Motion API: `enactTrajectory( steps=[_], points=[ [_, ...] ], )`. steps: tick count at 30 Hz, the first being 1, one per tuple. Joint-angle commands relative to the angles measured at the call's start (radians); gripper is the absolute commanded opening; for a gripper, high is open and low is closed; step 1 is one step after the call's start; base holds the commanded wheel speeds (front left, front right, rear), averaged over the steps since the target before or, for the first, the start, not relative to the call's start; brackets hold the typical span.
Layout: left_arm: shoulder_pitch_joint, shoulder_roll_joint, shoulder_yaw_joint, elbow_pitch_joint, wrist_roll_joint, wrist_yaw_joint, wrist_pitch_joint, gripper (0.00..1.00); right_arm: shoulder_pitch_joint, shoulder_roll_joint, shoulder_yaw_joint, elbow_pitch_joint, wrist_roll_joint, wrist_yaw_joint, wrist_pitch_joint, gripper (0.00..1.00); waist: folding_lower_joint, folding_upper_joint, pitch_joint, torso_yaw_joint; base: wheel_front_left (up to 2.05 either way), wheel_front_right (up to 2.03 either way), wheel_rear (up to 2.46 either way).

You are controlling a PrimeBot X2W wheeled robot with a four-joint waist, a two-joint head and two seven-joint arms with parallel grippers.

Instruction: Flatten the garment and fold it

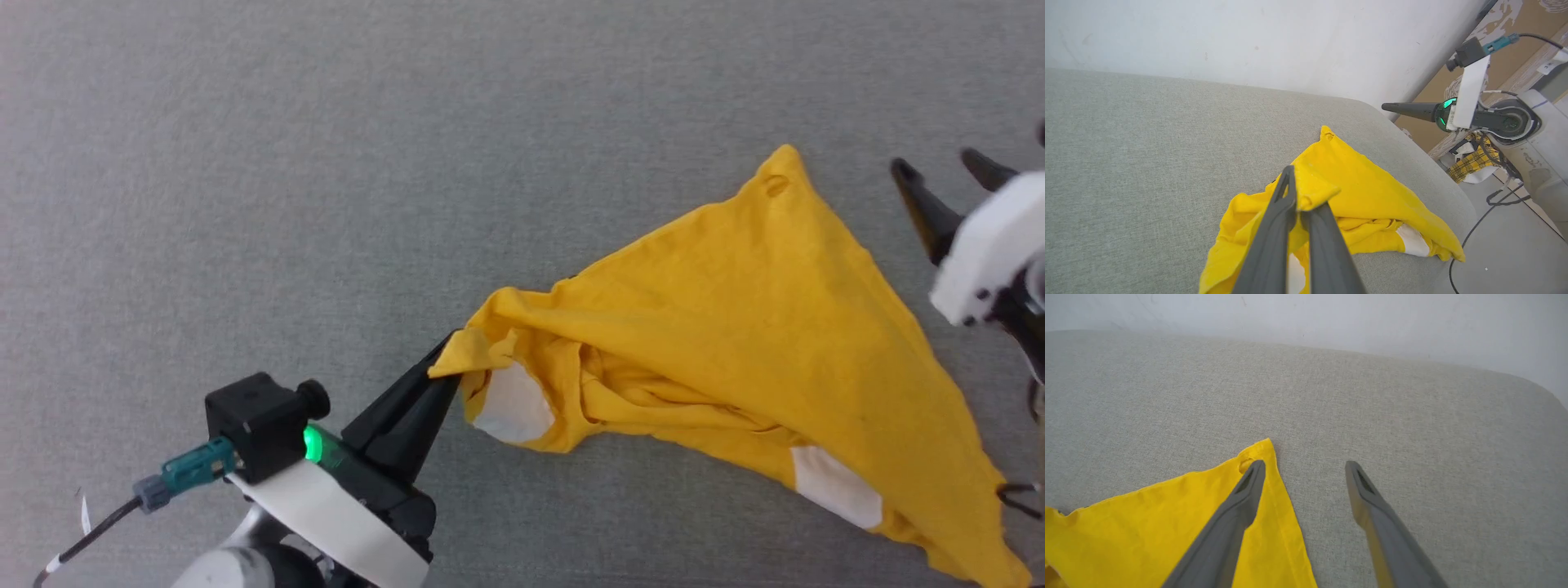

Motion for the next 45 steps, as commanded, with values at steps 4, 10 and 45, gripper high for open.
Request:
enactTrajectory(
  steps=[4,10,45],
  points=[
    [-0.036,-0.014,-0.011,0.01,0.009,-0.013,-0.002,0.0,-0.093,-0.008,0.061,0.097,-0.014,-0.001,0.038,1.0,-0.0002,-0.0001,0.064,0.057,0.0,0.0,0.0],
    [-0.071,-0.029,-0.023,0.025,0.011,-0.031,-0.011,0.0,-0.165,-0.039,0.103,0.201,-0.024,-0.001,0.053,0.87,-0.0002,-0.0001,0.111,0.093,0.0,0.0,0.0],
    [-0.168,-0.011,0.038,0.117,0.016,-0.044,-0.071,0.0,-0.22,-0.035,0.136,0.276,0.003,-0.001,-0.076,0.0,-0.0002,-0.0001,0.04,0.057,0.0,0.0,0.0]
  ],
)
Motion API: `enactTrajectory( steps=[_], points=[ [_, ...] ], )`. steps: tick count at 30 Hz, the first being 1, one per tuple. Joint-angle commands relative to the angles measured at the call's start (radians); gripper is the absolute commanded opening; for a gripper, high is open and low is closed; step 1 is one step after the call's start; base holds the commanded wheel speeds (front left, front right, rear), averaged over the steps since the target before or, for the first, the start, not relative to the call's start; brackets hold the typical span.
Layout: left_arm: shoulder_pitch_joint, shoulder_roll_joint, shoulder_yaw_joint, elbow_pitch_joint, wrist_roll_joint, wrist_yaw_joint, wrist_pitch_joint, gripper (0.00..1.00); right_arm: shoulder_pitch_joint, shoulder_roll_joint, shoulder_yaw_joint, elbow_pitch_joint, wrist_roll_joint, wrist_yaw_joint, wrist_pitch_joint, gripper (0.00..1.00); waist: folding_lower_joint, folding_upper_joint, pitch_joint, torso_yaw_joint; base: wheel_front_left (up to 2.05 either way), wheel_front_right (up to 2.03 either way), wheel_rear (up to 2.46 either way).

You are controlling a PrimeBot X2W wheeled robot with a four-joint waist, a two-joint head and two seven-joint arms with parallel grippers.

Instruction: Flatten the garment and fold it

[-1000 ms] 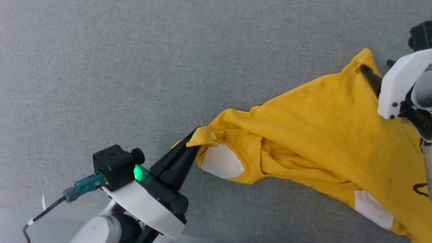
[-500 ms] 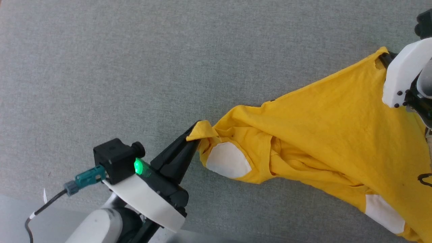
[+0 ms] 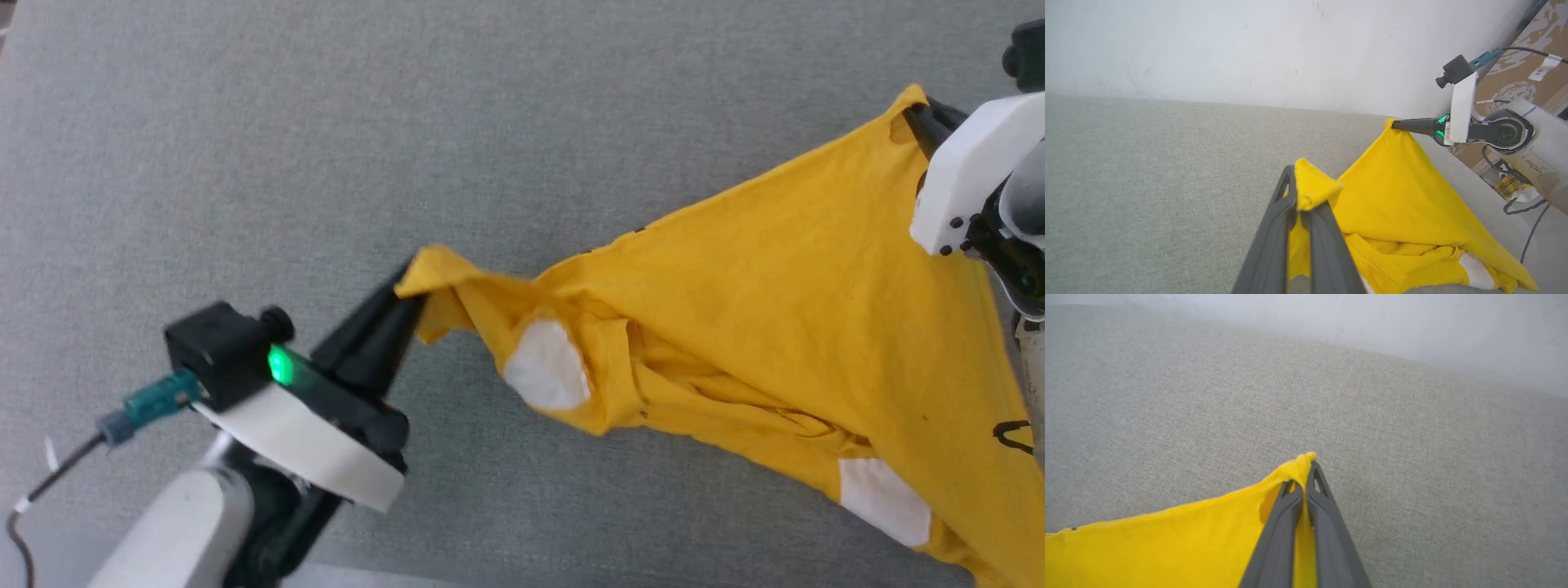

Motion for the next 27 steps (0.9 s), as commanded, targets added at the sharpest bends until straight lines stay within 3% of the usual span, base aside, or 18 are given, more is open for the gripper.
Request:
enactTrajectory(
  steps=[1,10,14,22,27],
  points=[
    [-0.044,0.015,0.021,0.014,0.025,0.016,-0.008,0.0,0.012,0.003,0.001,-0.024,0.012,-0.001,-0.02,0.0,0.0,-0.0001,-0.053,-0.043,0.0,0.0,0.0],
    [-0.199,0.044,0.078,0.075,0.105,0.083,0.027,0.0,0.027,0.002,-0.011,-0.119,0.031,-0.001,-0.057,0.0,0.0,-0.0001,-0.152,-0.116,0.0,0.0,0.0],
    [-0.293,0.055,0.086,0.109,0.135,0.093,0.057,0.0,0.02,0.005,-0.019,-0.149,0.03,-0.001,-0.057,0.0,0.0,-0.0001,-0.195,-0.143,0.0,0.0,0.0],
    [-0.475,0.043,0.059,0.217,0.147,0.054,0.118,0.0,-0.018,0.006,-0.018,-0.164,0.016,-0.001,-0.036,0.0,0.0,-0.0001,-0.269,-0.179,0.0,0.0,0.0],
    [-0.621,0.032,0.029,0.343,0.156,0.004,0.159,0.0,-0.074,0.016,-0.003,-0.14,0.012,-0.001,-0.01,0.0,0.0,-0.0001,-0.312,-0.201,0.0,0.0,0.0]
  ],
)
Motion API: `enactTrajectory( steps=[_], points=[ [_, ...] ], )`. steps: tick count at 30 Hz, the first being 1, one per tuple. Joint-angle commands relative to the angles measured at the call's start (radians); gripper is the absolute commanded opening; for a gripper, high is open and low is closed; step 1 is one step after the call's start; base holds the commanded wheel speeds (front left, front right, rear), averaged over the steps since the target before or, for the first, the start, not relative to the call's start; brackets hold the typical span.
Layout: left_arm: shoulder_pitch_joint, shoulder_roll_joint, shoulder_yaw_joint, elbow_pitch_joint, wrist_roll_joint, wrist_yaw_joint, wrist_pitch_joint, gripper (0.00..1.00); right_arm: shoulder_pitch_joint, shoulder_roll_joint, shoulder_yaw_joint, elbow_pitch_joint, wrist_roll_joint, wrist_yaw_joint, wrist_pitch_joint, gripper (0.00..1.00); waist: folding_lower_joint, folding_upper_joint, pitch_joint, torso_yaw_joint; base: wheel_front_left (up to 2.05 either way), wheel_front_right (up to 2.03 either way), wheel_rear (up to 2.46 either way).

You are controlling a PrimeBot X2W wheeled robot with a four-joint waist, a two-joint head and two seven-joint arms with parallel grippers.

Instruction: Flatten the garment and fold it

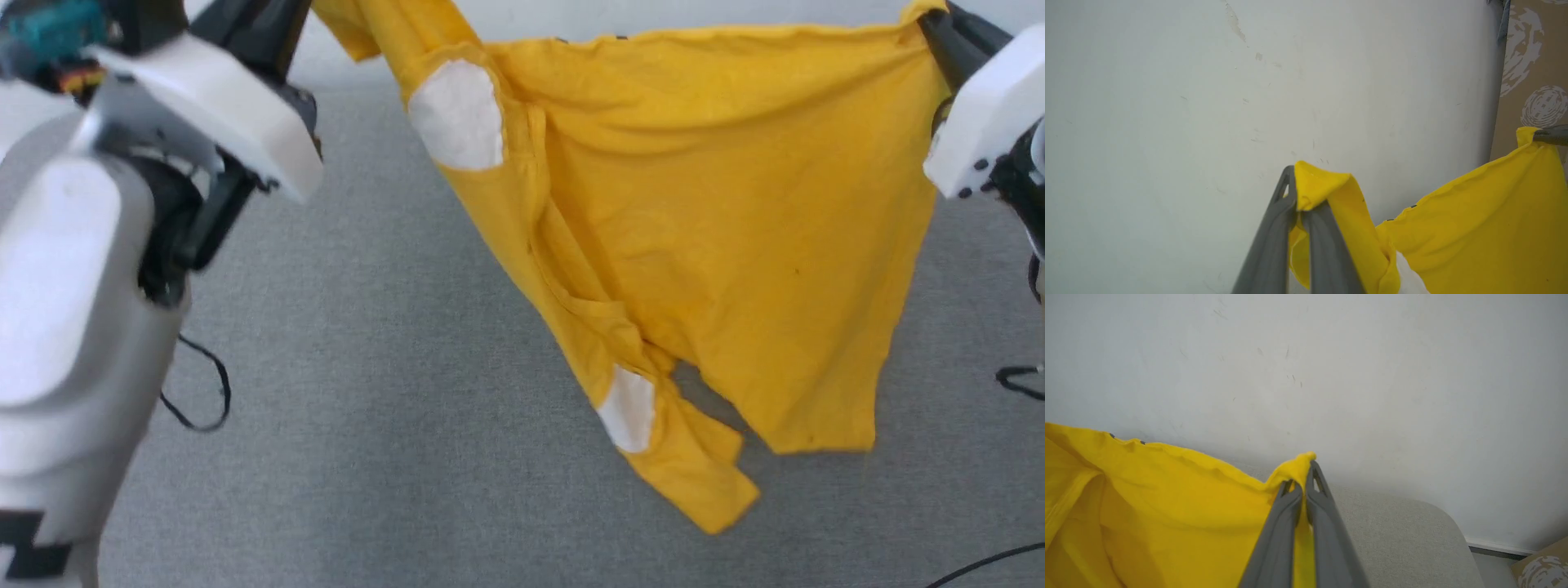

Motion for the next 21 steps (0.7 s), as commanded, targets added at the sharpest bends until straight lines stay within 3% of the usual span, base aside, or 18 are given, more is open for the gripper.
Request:
enactTrajectory(
  steps=[1,11,21],
  points=[
    [-0.049,-0.001,-0.006,0.038,0.01,-0.016,0.006,0.0,-0.033,0.009,0.002,0.011,-0.005,-0.001,0.006,0.0,0.0001,-0.0001,-0.043,-0.036,0.0,0.0,0.0],
    [-0.32,0.03,-0.053,0.303,0.139,-0.06,-0.035,0.0,-0.224,0.042,0.007,0.144,-0.068,-0.001,0.02,0.0,0.0001,-0.0001,-0.068,-0.079,0.0,0.0,0.0],
    [-0.52,-0.056,-0.032,0.458,0.077,-0.075,-0.024,0.0,-0.407,0.109,-0.024,0.305,-0.123,-0.001,0.025,0.0,0.0001,-0.0001,0.009,-0.101,0.0,0.0,0.0]
  ],
)
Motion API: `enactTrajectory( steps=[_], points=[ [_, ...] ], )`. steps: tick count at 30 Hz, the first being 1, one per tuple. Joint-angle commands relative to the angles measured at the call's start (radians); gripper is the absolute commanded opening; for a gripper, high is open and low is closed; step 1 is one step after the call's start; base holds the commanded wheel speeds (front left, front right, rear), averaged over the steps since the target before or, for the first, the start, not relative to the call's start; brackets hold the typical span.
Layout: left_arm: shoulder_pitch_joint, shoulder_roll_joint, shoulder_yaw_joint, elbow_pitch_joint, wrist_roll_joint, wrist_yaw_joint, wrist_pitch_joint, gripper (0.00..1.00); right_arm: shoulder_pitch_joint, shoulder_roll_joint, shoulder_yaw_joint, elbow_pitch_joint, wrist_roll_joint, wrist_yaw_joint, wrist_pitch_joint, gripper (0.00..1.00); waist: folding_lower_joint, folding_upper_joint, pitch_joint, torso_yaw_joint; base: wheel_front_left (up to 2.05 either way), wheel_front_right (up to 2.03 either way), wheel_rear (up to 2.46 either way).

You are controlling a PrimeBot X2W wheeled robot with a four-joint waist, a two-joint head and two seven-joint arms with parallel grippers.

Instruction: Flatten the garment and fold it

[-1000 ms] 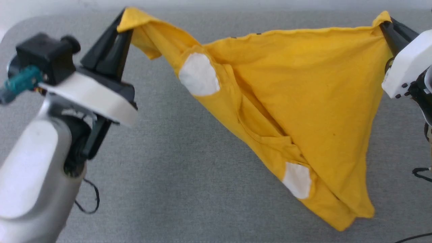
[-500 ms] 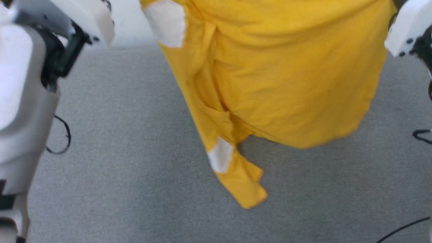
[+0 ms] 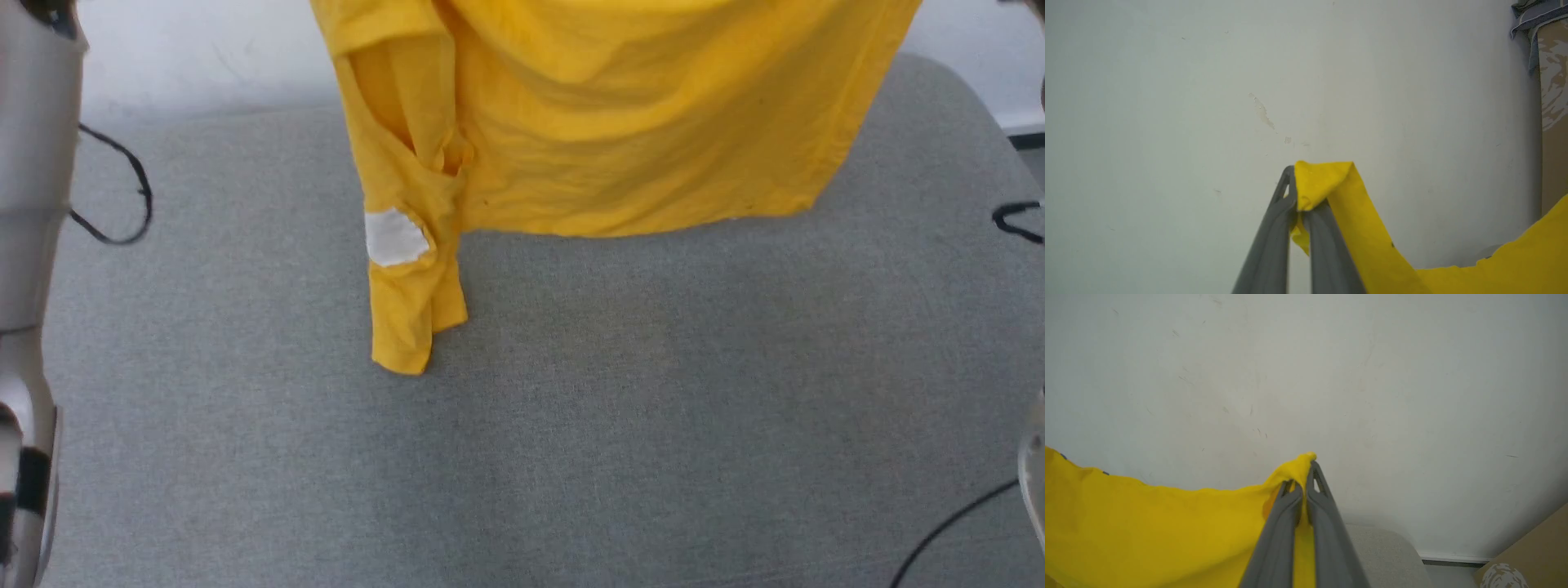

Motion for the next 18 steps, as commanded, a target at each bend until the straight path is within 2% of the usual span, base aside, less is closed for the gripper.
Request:
enactTrajectory(
  steps=[1,9,18],
  points=[
    [-0.038,-0.011,0.009,0.017,-0.01,-0.001,-0.001,0.0,-0.037,0.019,-0.011,0.023,-0.016,-0.001,-0.006,0.0,-0.0001,-0.0001,0.045,-0.01,0.0,0.0,0.0],
    [-0.222,-0.053,0.036,0.059,-0.006,0.025,-0.049,0.0,-0.204,0.092,-0.083,0.107,-0.101,-0.001,-0.067,0.0,-0.0001,-0.0001,0.212,-0.03,0.0,0.0,0.0],
    [-0.458,-0.065,0.053,0.07,0.082,0.067,-0.262,0.0,-0.399,0.131,-0.148,0.149,-0.233,-0.001,-0.261,0.0,-0.0001,-0.0001,0.426,-0.043,0.0,0.0,0.0]
  ],
)
